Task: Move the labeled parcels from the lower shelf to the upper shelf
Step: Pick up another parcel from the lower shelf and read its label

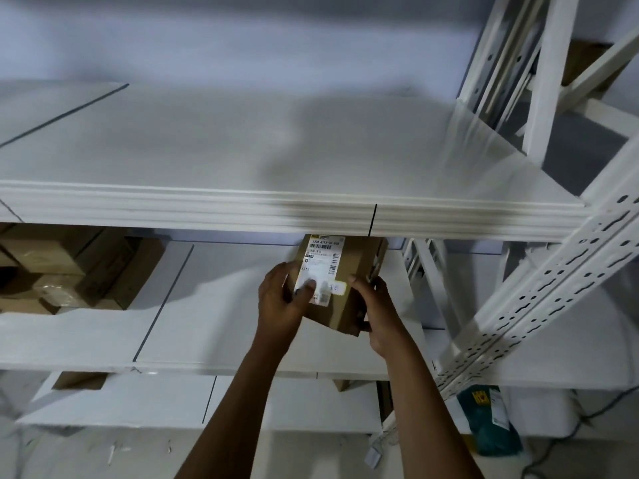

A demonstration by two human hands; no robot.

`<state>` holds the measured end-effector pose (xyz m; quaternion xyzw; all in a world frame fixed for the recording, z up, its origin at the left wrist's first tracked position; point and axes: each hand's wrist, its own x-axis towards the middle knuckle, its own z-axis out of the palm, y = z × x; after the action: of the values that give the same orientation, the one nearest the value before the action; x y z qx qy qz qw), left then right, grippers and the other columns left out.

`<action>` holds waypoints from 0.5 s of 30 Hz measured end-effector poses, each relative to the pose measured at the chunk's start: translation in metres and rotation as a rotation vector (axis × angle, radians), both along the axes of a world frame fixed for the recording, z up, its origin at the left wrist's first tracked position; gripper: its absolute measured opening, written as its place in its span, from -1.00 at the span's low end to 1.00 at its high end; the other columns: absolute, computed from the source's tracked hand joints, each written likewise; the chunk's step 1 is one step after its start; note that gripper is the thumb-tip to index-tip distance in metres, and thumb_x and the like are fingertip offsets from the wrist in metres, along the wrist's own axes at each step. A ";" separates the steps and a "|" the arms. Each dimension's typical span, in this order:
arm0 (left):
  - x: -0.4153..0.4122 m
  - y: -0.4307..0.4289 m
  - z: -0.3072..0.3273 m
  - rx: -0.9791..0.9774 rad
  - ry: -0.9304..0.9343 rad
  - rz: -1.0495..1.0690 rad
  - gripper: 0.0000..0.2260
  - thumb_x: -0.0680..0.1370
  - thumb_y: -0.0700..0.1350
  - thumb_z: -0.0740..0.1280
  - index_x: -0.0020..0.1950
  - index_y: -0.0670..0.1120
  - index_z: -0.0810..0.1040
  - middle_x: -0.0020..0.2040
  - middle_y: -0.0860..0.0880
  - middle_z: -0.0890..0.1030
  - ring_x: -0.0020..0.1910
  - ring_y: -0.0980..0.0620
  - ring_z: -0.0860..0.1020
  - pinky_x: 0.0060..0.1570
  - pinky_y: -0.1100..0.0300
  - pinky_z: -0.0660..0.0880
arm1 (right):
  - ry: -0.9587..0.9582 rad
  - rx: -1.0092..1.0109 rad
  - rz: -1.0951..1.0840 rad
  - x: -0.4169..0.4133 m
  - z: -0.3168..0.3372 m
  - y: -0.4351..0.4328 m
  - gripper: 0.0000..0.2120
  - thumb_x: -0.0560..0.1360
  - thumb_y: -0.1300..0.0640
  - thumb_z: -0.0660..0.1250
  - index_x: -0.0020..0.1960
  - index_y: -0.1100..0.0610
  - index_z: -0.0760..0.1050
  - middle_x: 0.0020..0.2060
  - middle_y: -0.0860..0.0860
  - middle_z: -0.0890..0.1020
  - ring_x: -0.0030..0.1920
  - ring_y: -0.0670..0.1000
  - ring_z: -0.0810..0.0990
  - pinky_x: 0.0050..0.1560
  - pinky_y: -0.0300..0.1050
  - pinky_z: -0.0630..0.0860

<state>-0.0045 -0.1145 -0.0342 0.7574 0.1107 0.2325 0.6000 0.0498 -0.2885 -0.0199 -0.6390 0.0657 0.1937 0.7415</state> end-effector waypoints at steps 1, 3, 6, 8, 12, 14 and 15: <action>0.000 0.006 0.002 -0.095 0.073 0.002 -0.56 0.60 0.02 0.48 0.46 0.11 0.49 0.44 0.05 0.48 0.34 0.06 0.53 -0.02 0.38 0.62 | -0.013 0.011 0.037 0.000 -0.001 -0.003 -0.23 0.30 -0.25 0.47 0.44 -0.04 0.37 0.27 0.07 0.64 0.14 0.05 0.66 -0.09 0.00 0.61; 0.000 0.018 0.007 -0.246 0.216 -0.014 -0.41 0.60 0.06 0.46 0.61 0.11 0.35 0.52 0.01 0.41 0.41 0.03 0.47 0.07 0.32 0.56 | -0.030 0.040 0.105 0.001 -0.001 -0.010 -0.27 0.26 -0.27 0.43 0.40 -0.09 0.46 0.19 0.01 0.72 0.14 0.04 0.70 -0.09 0.01 0.62; 0.000 0.034 0.013 -0.372 0.314 -0.143 -0.29 0.52 0.18 0.45 0.64 0.10 0.33 0.44 -0.07 0.63 0.30 -0.09 0.66 0.29 -0.11 0.60 | -0.040 0.102 0.170 0.001 -0.002 -0.016 -0.42 0.30 -0.23 0.41 0.30 -0.14 0.55 0.01 -0.10 0.79 0.00 -0.04 0.77 -0.21 -0.08 0.66; -0.003 0.039 0.019 -0.362 0.333 -0.244 -0.29 0.42 0.25 0.44 0.56 0.12 0.45 0.26 0.01 0.75 0.18 -0.09 0.74 0.21 -0.17 0.65 | -0.041 0.128 0.187 0.000 -0.001 -0.017 -0.45 0.32 -0.21 0.40 0.29 -0.12 0.56 0.03 -0.06 0.79 0.01 -0.01 0.76 -0.18 -0.07 0.67; -0.008 0.044 0.025 -0.366 0.289 -0.320 -0.30 0.38 0.21 0.49 0.52 0.11 0.48 0.22 0.03 0.76 0.17 -0.06 0.75 0.03 0.04 0.68 | -0.070 0.192 0.204 -0.001 0.003 -0.021 -0.50 0.36 -0.12 0.39 0.29 -0.10 0.59 0.15 0.00 0.76 0.12 0.06 0.74 -0.03 -0.03 0.68; -0.009 0.046 0.027 -0.395 0.277 -0.343 -0.25 0.36 0.15 0.52 0.54 0.08 0.45 0.25 -0.01 0.75 0.19 -0.09 0.74 0.11 -0.04 0.67 | -0.086 0.223 0.212 -0.002 0.005 -0.023 -0.58 0.37 -0.07 0.38 0.23 -0.14 0.66 0.14 0.00 0.77 0.11 0.04 0.75 -0.02 -0.06 0.70; -0.010 0.046 0.028 -0.389 0.274 -0.369 -0.26 0.37 0.13 0.52 0.54 0.05 0.46 0.28 -0.04 0.73 0.22 -0.12 0.73 0.17 -0.09 0.65 | -0.091 0.236 0.221 -0.002 0.006 -0.024 -0.61 0.38 -0.06 0.38 0.19 -0.16 0.69 0.13 -0.01 0.77 0.10 0.03 0.75 -0.02 -0.06 0.71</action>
<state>-0.0146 -0.0685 -0.0067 0.6600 0.0935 -0.0105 0.7453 0.0473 -0.3125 -0.0139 -0.5588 -0.0621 0.2514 0.7879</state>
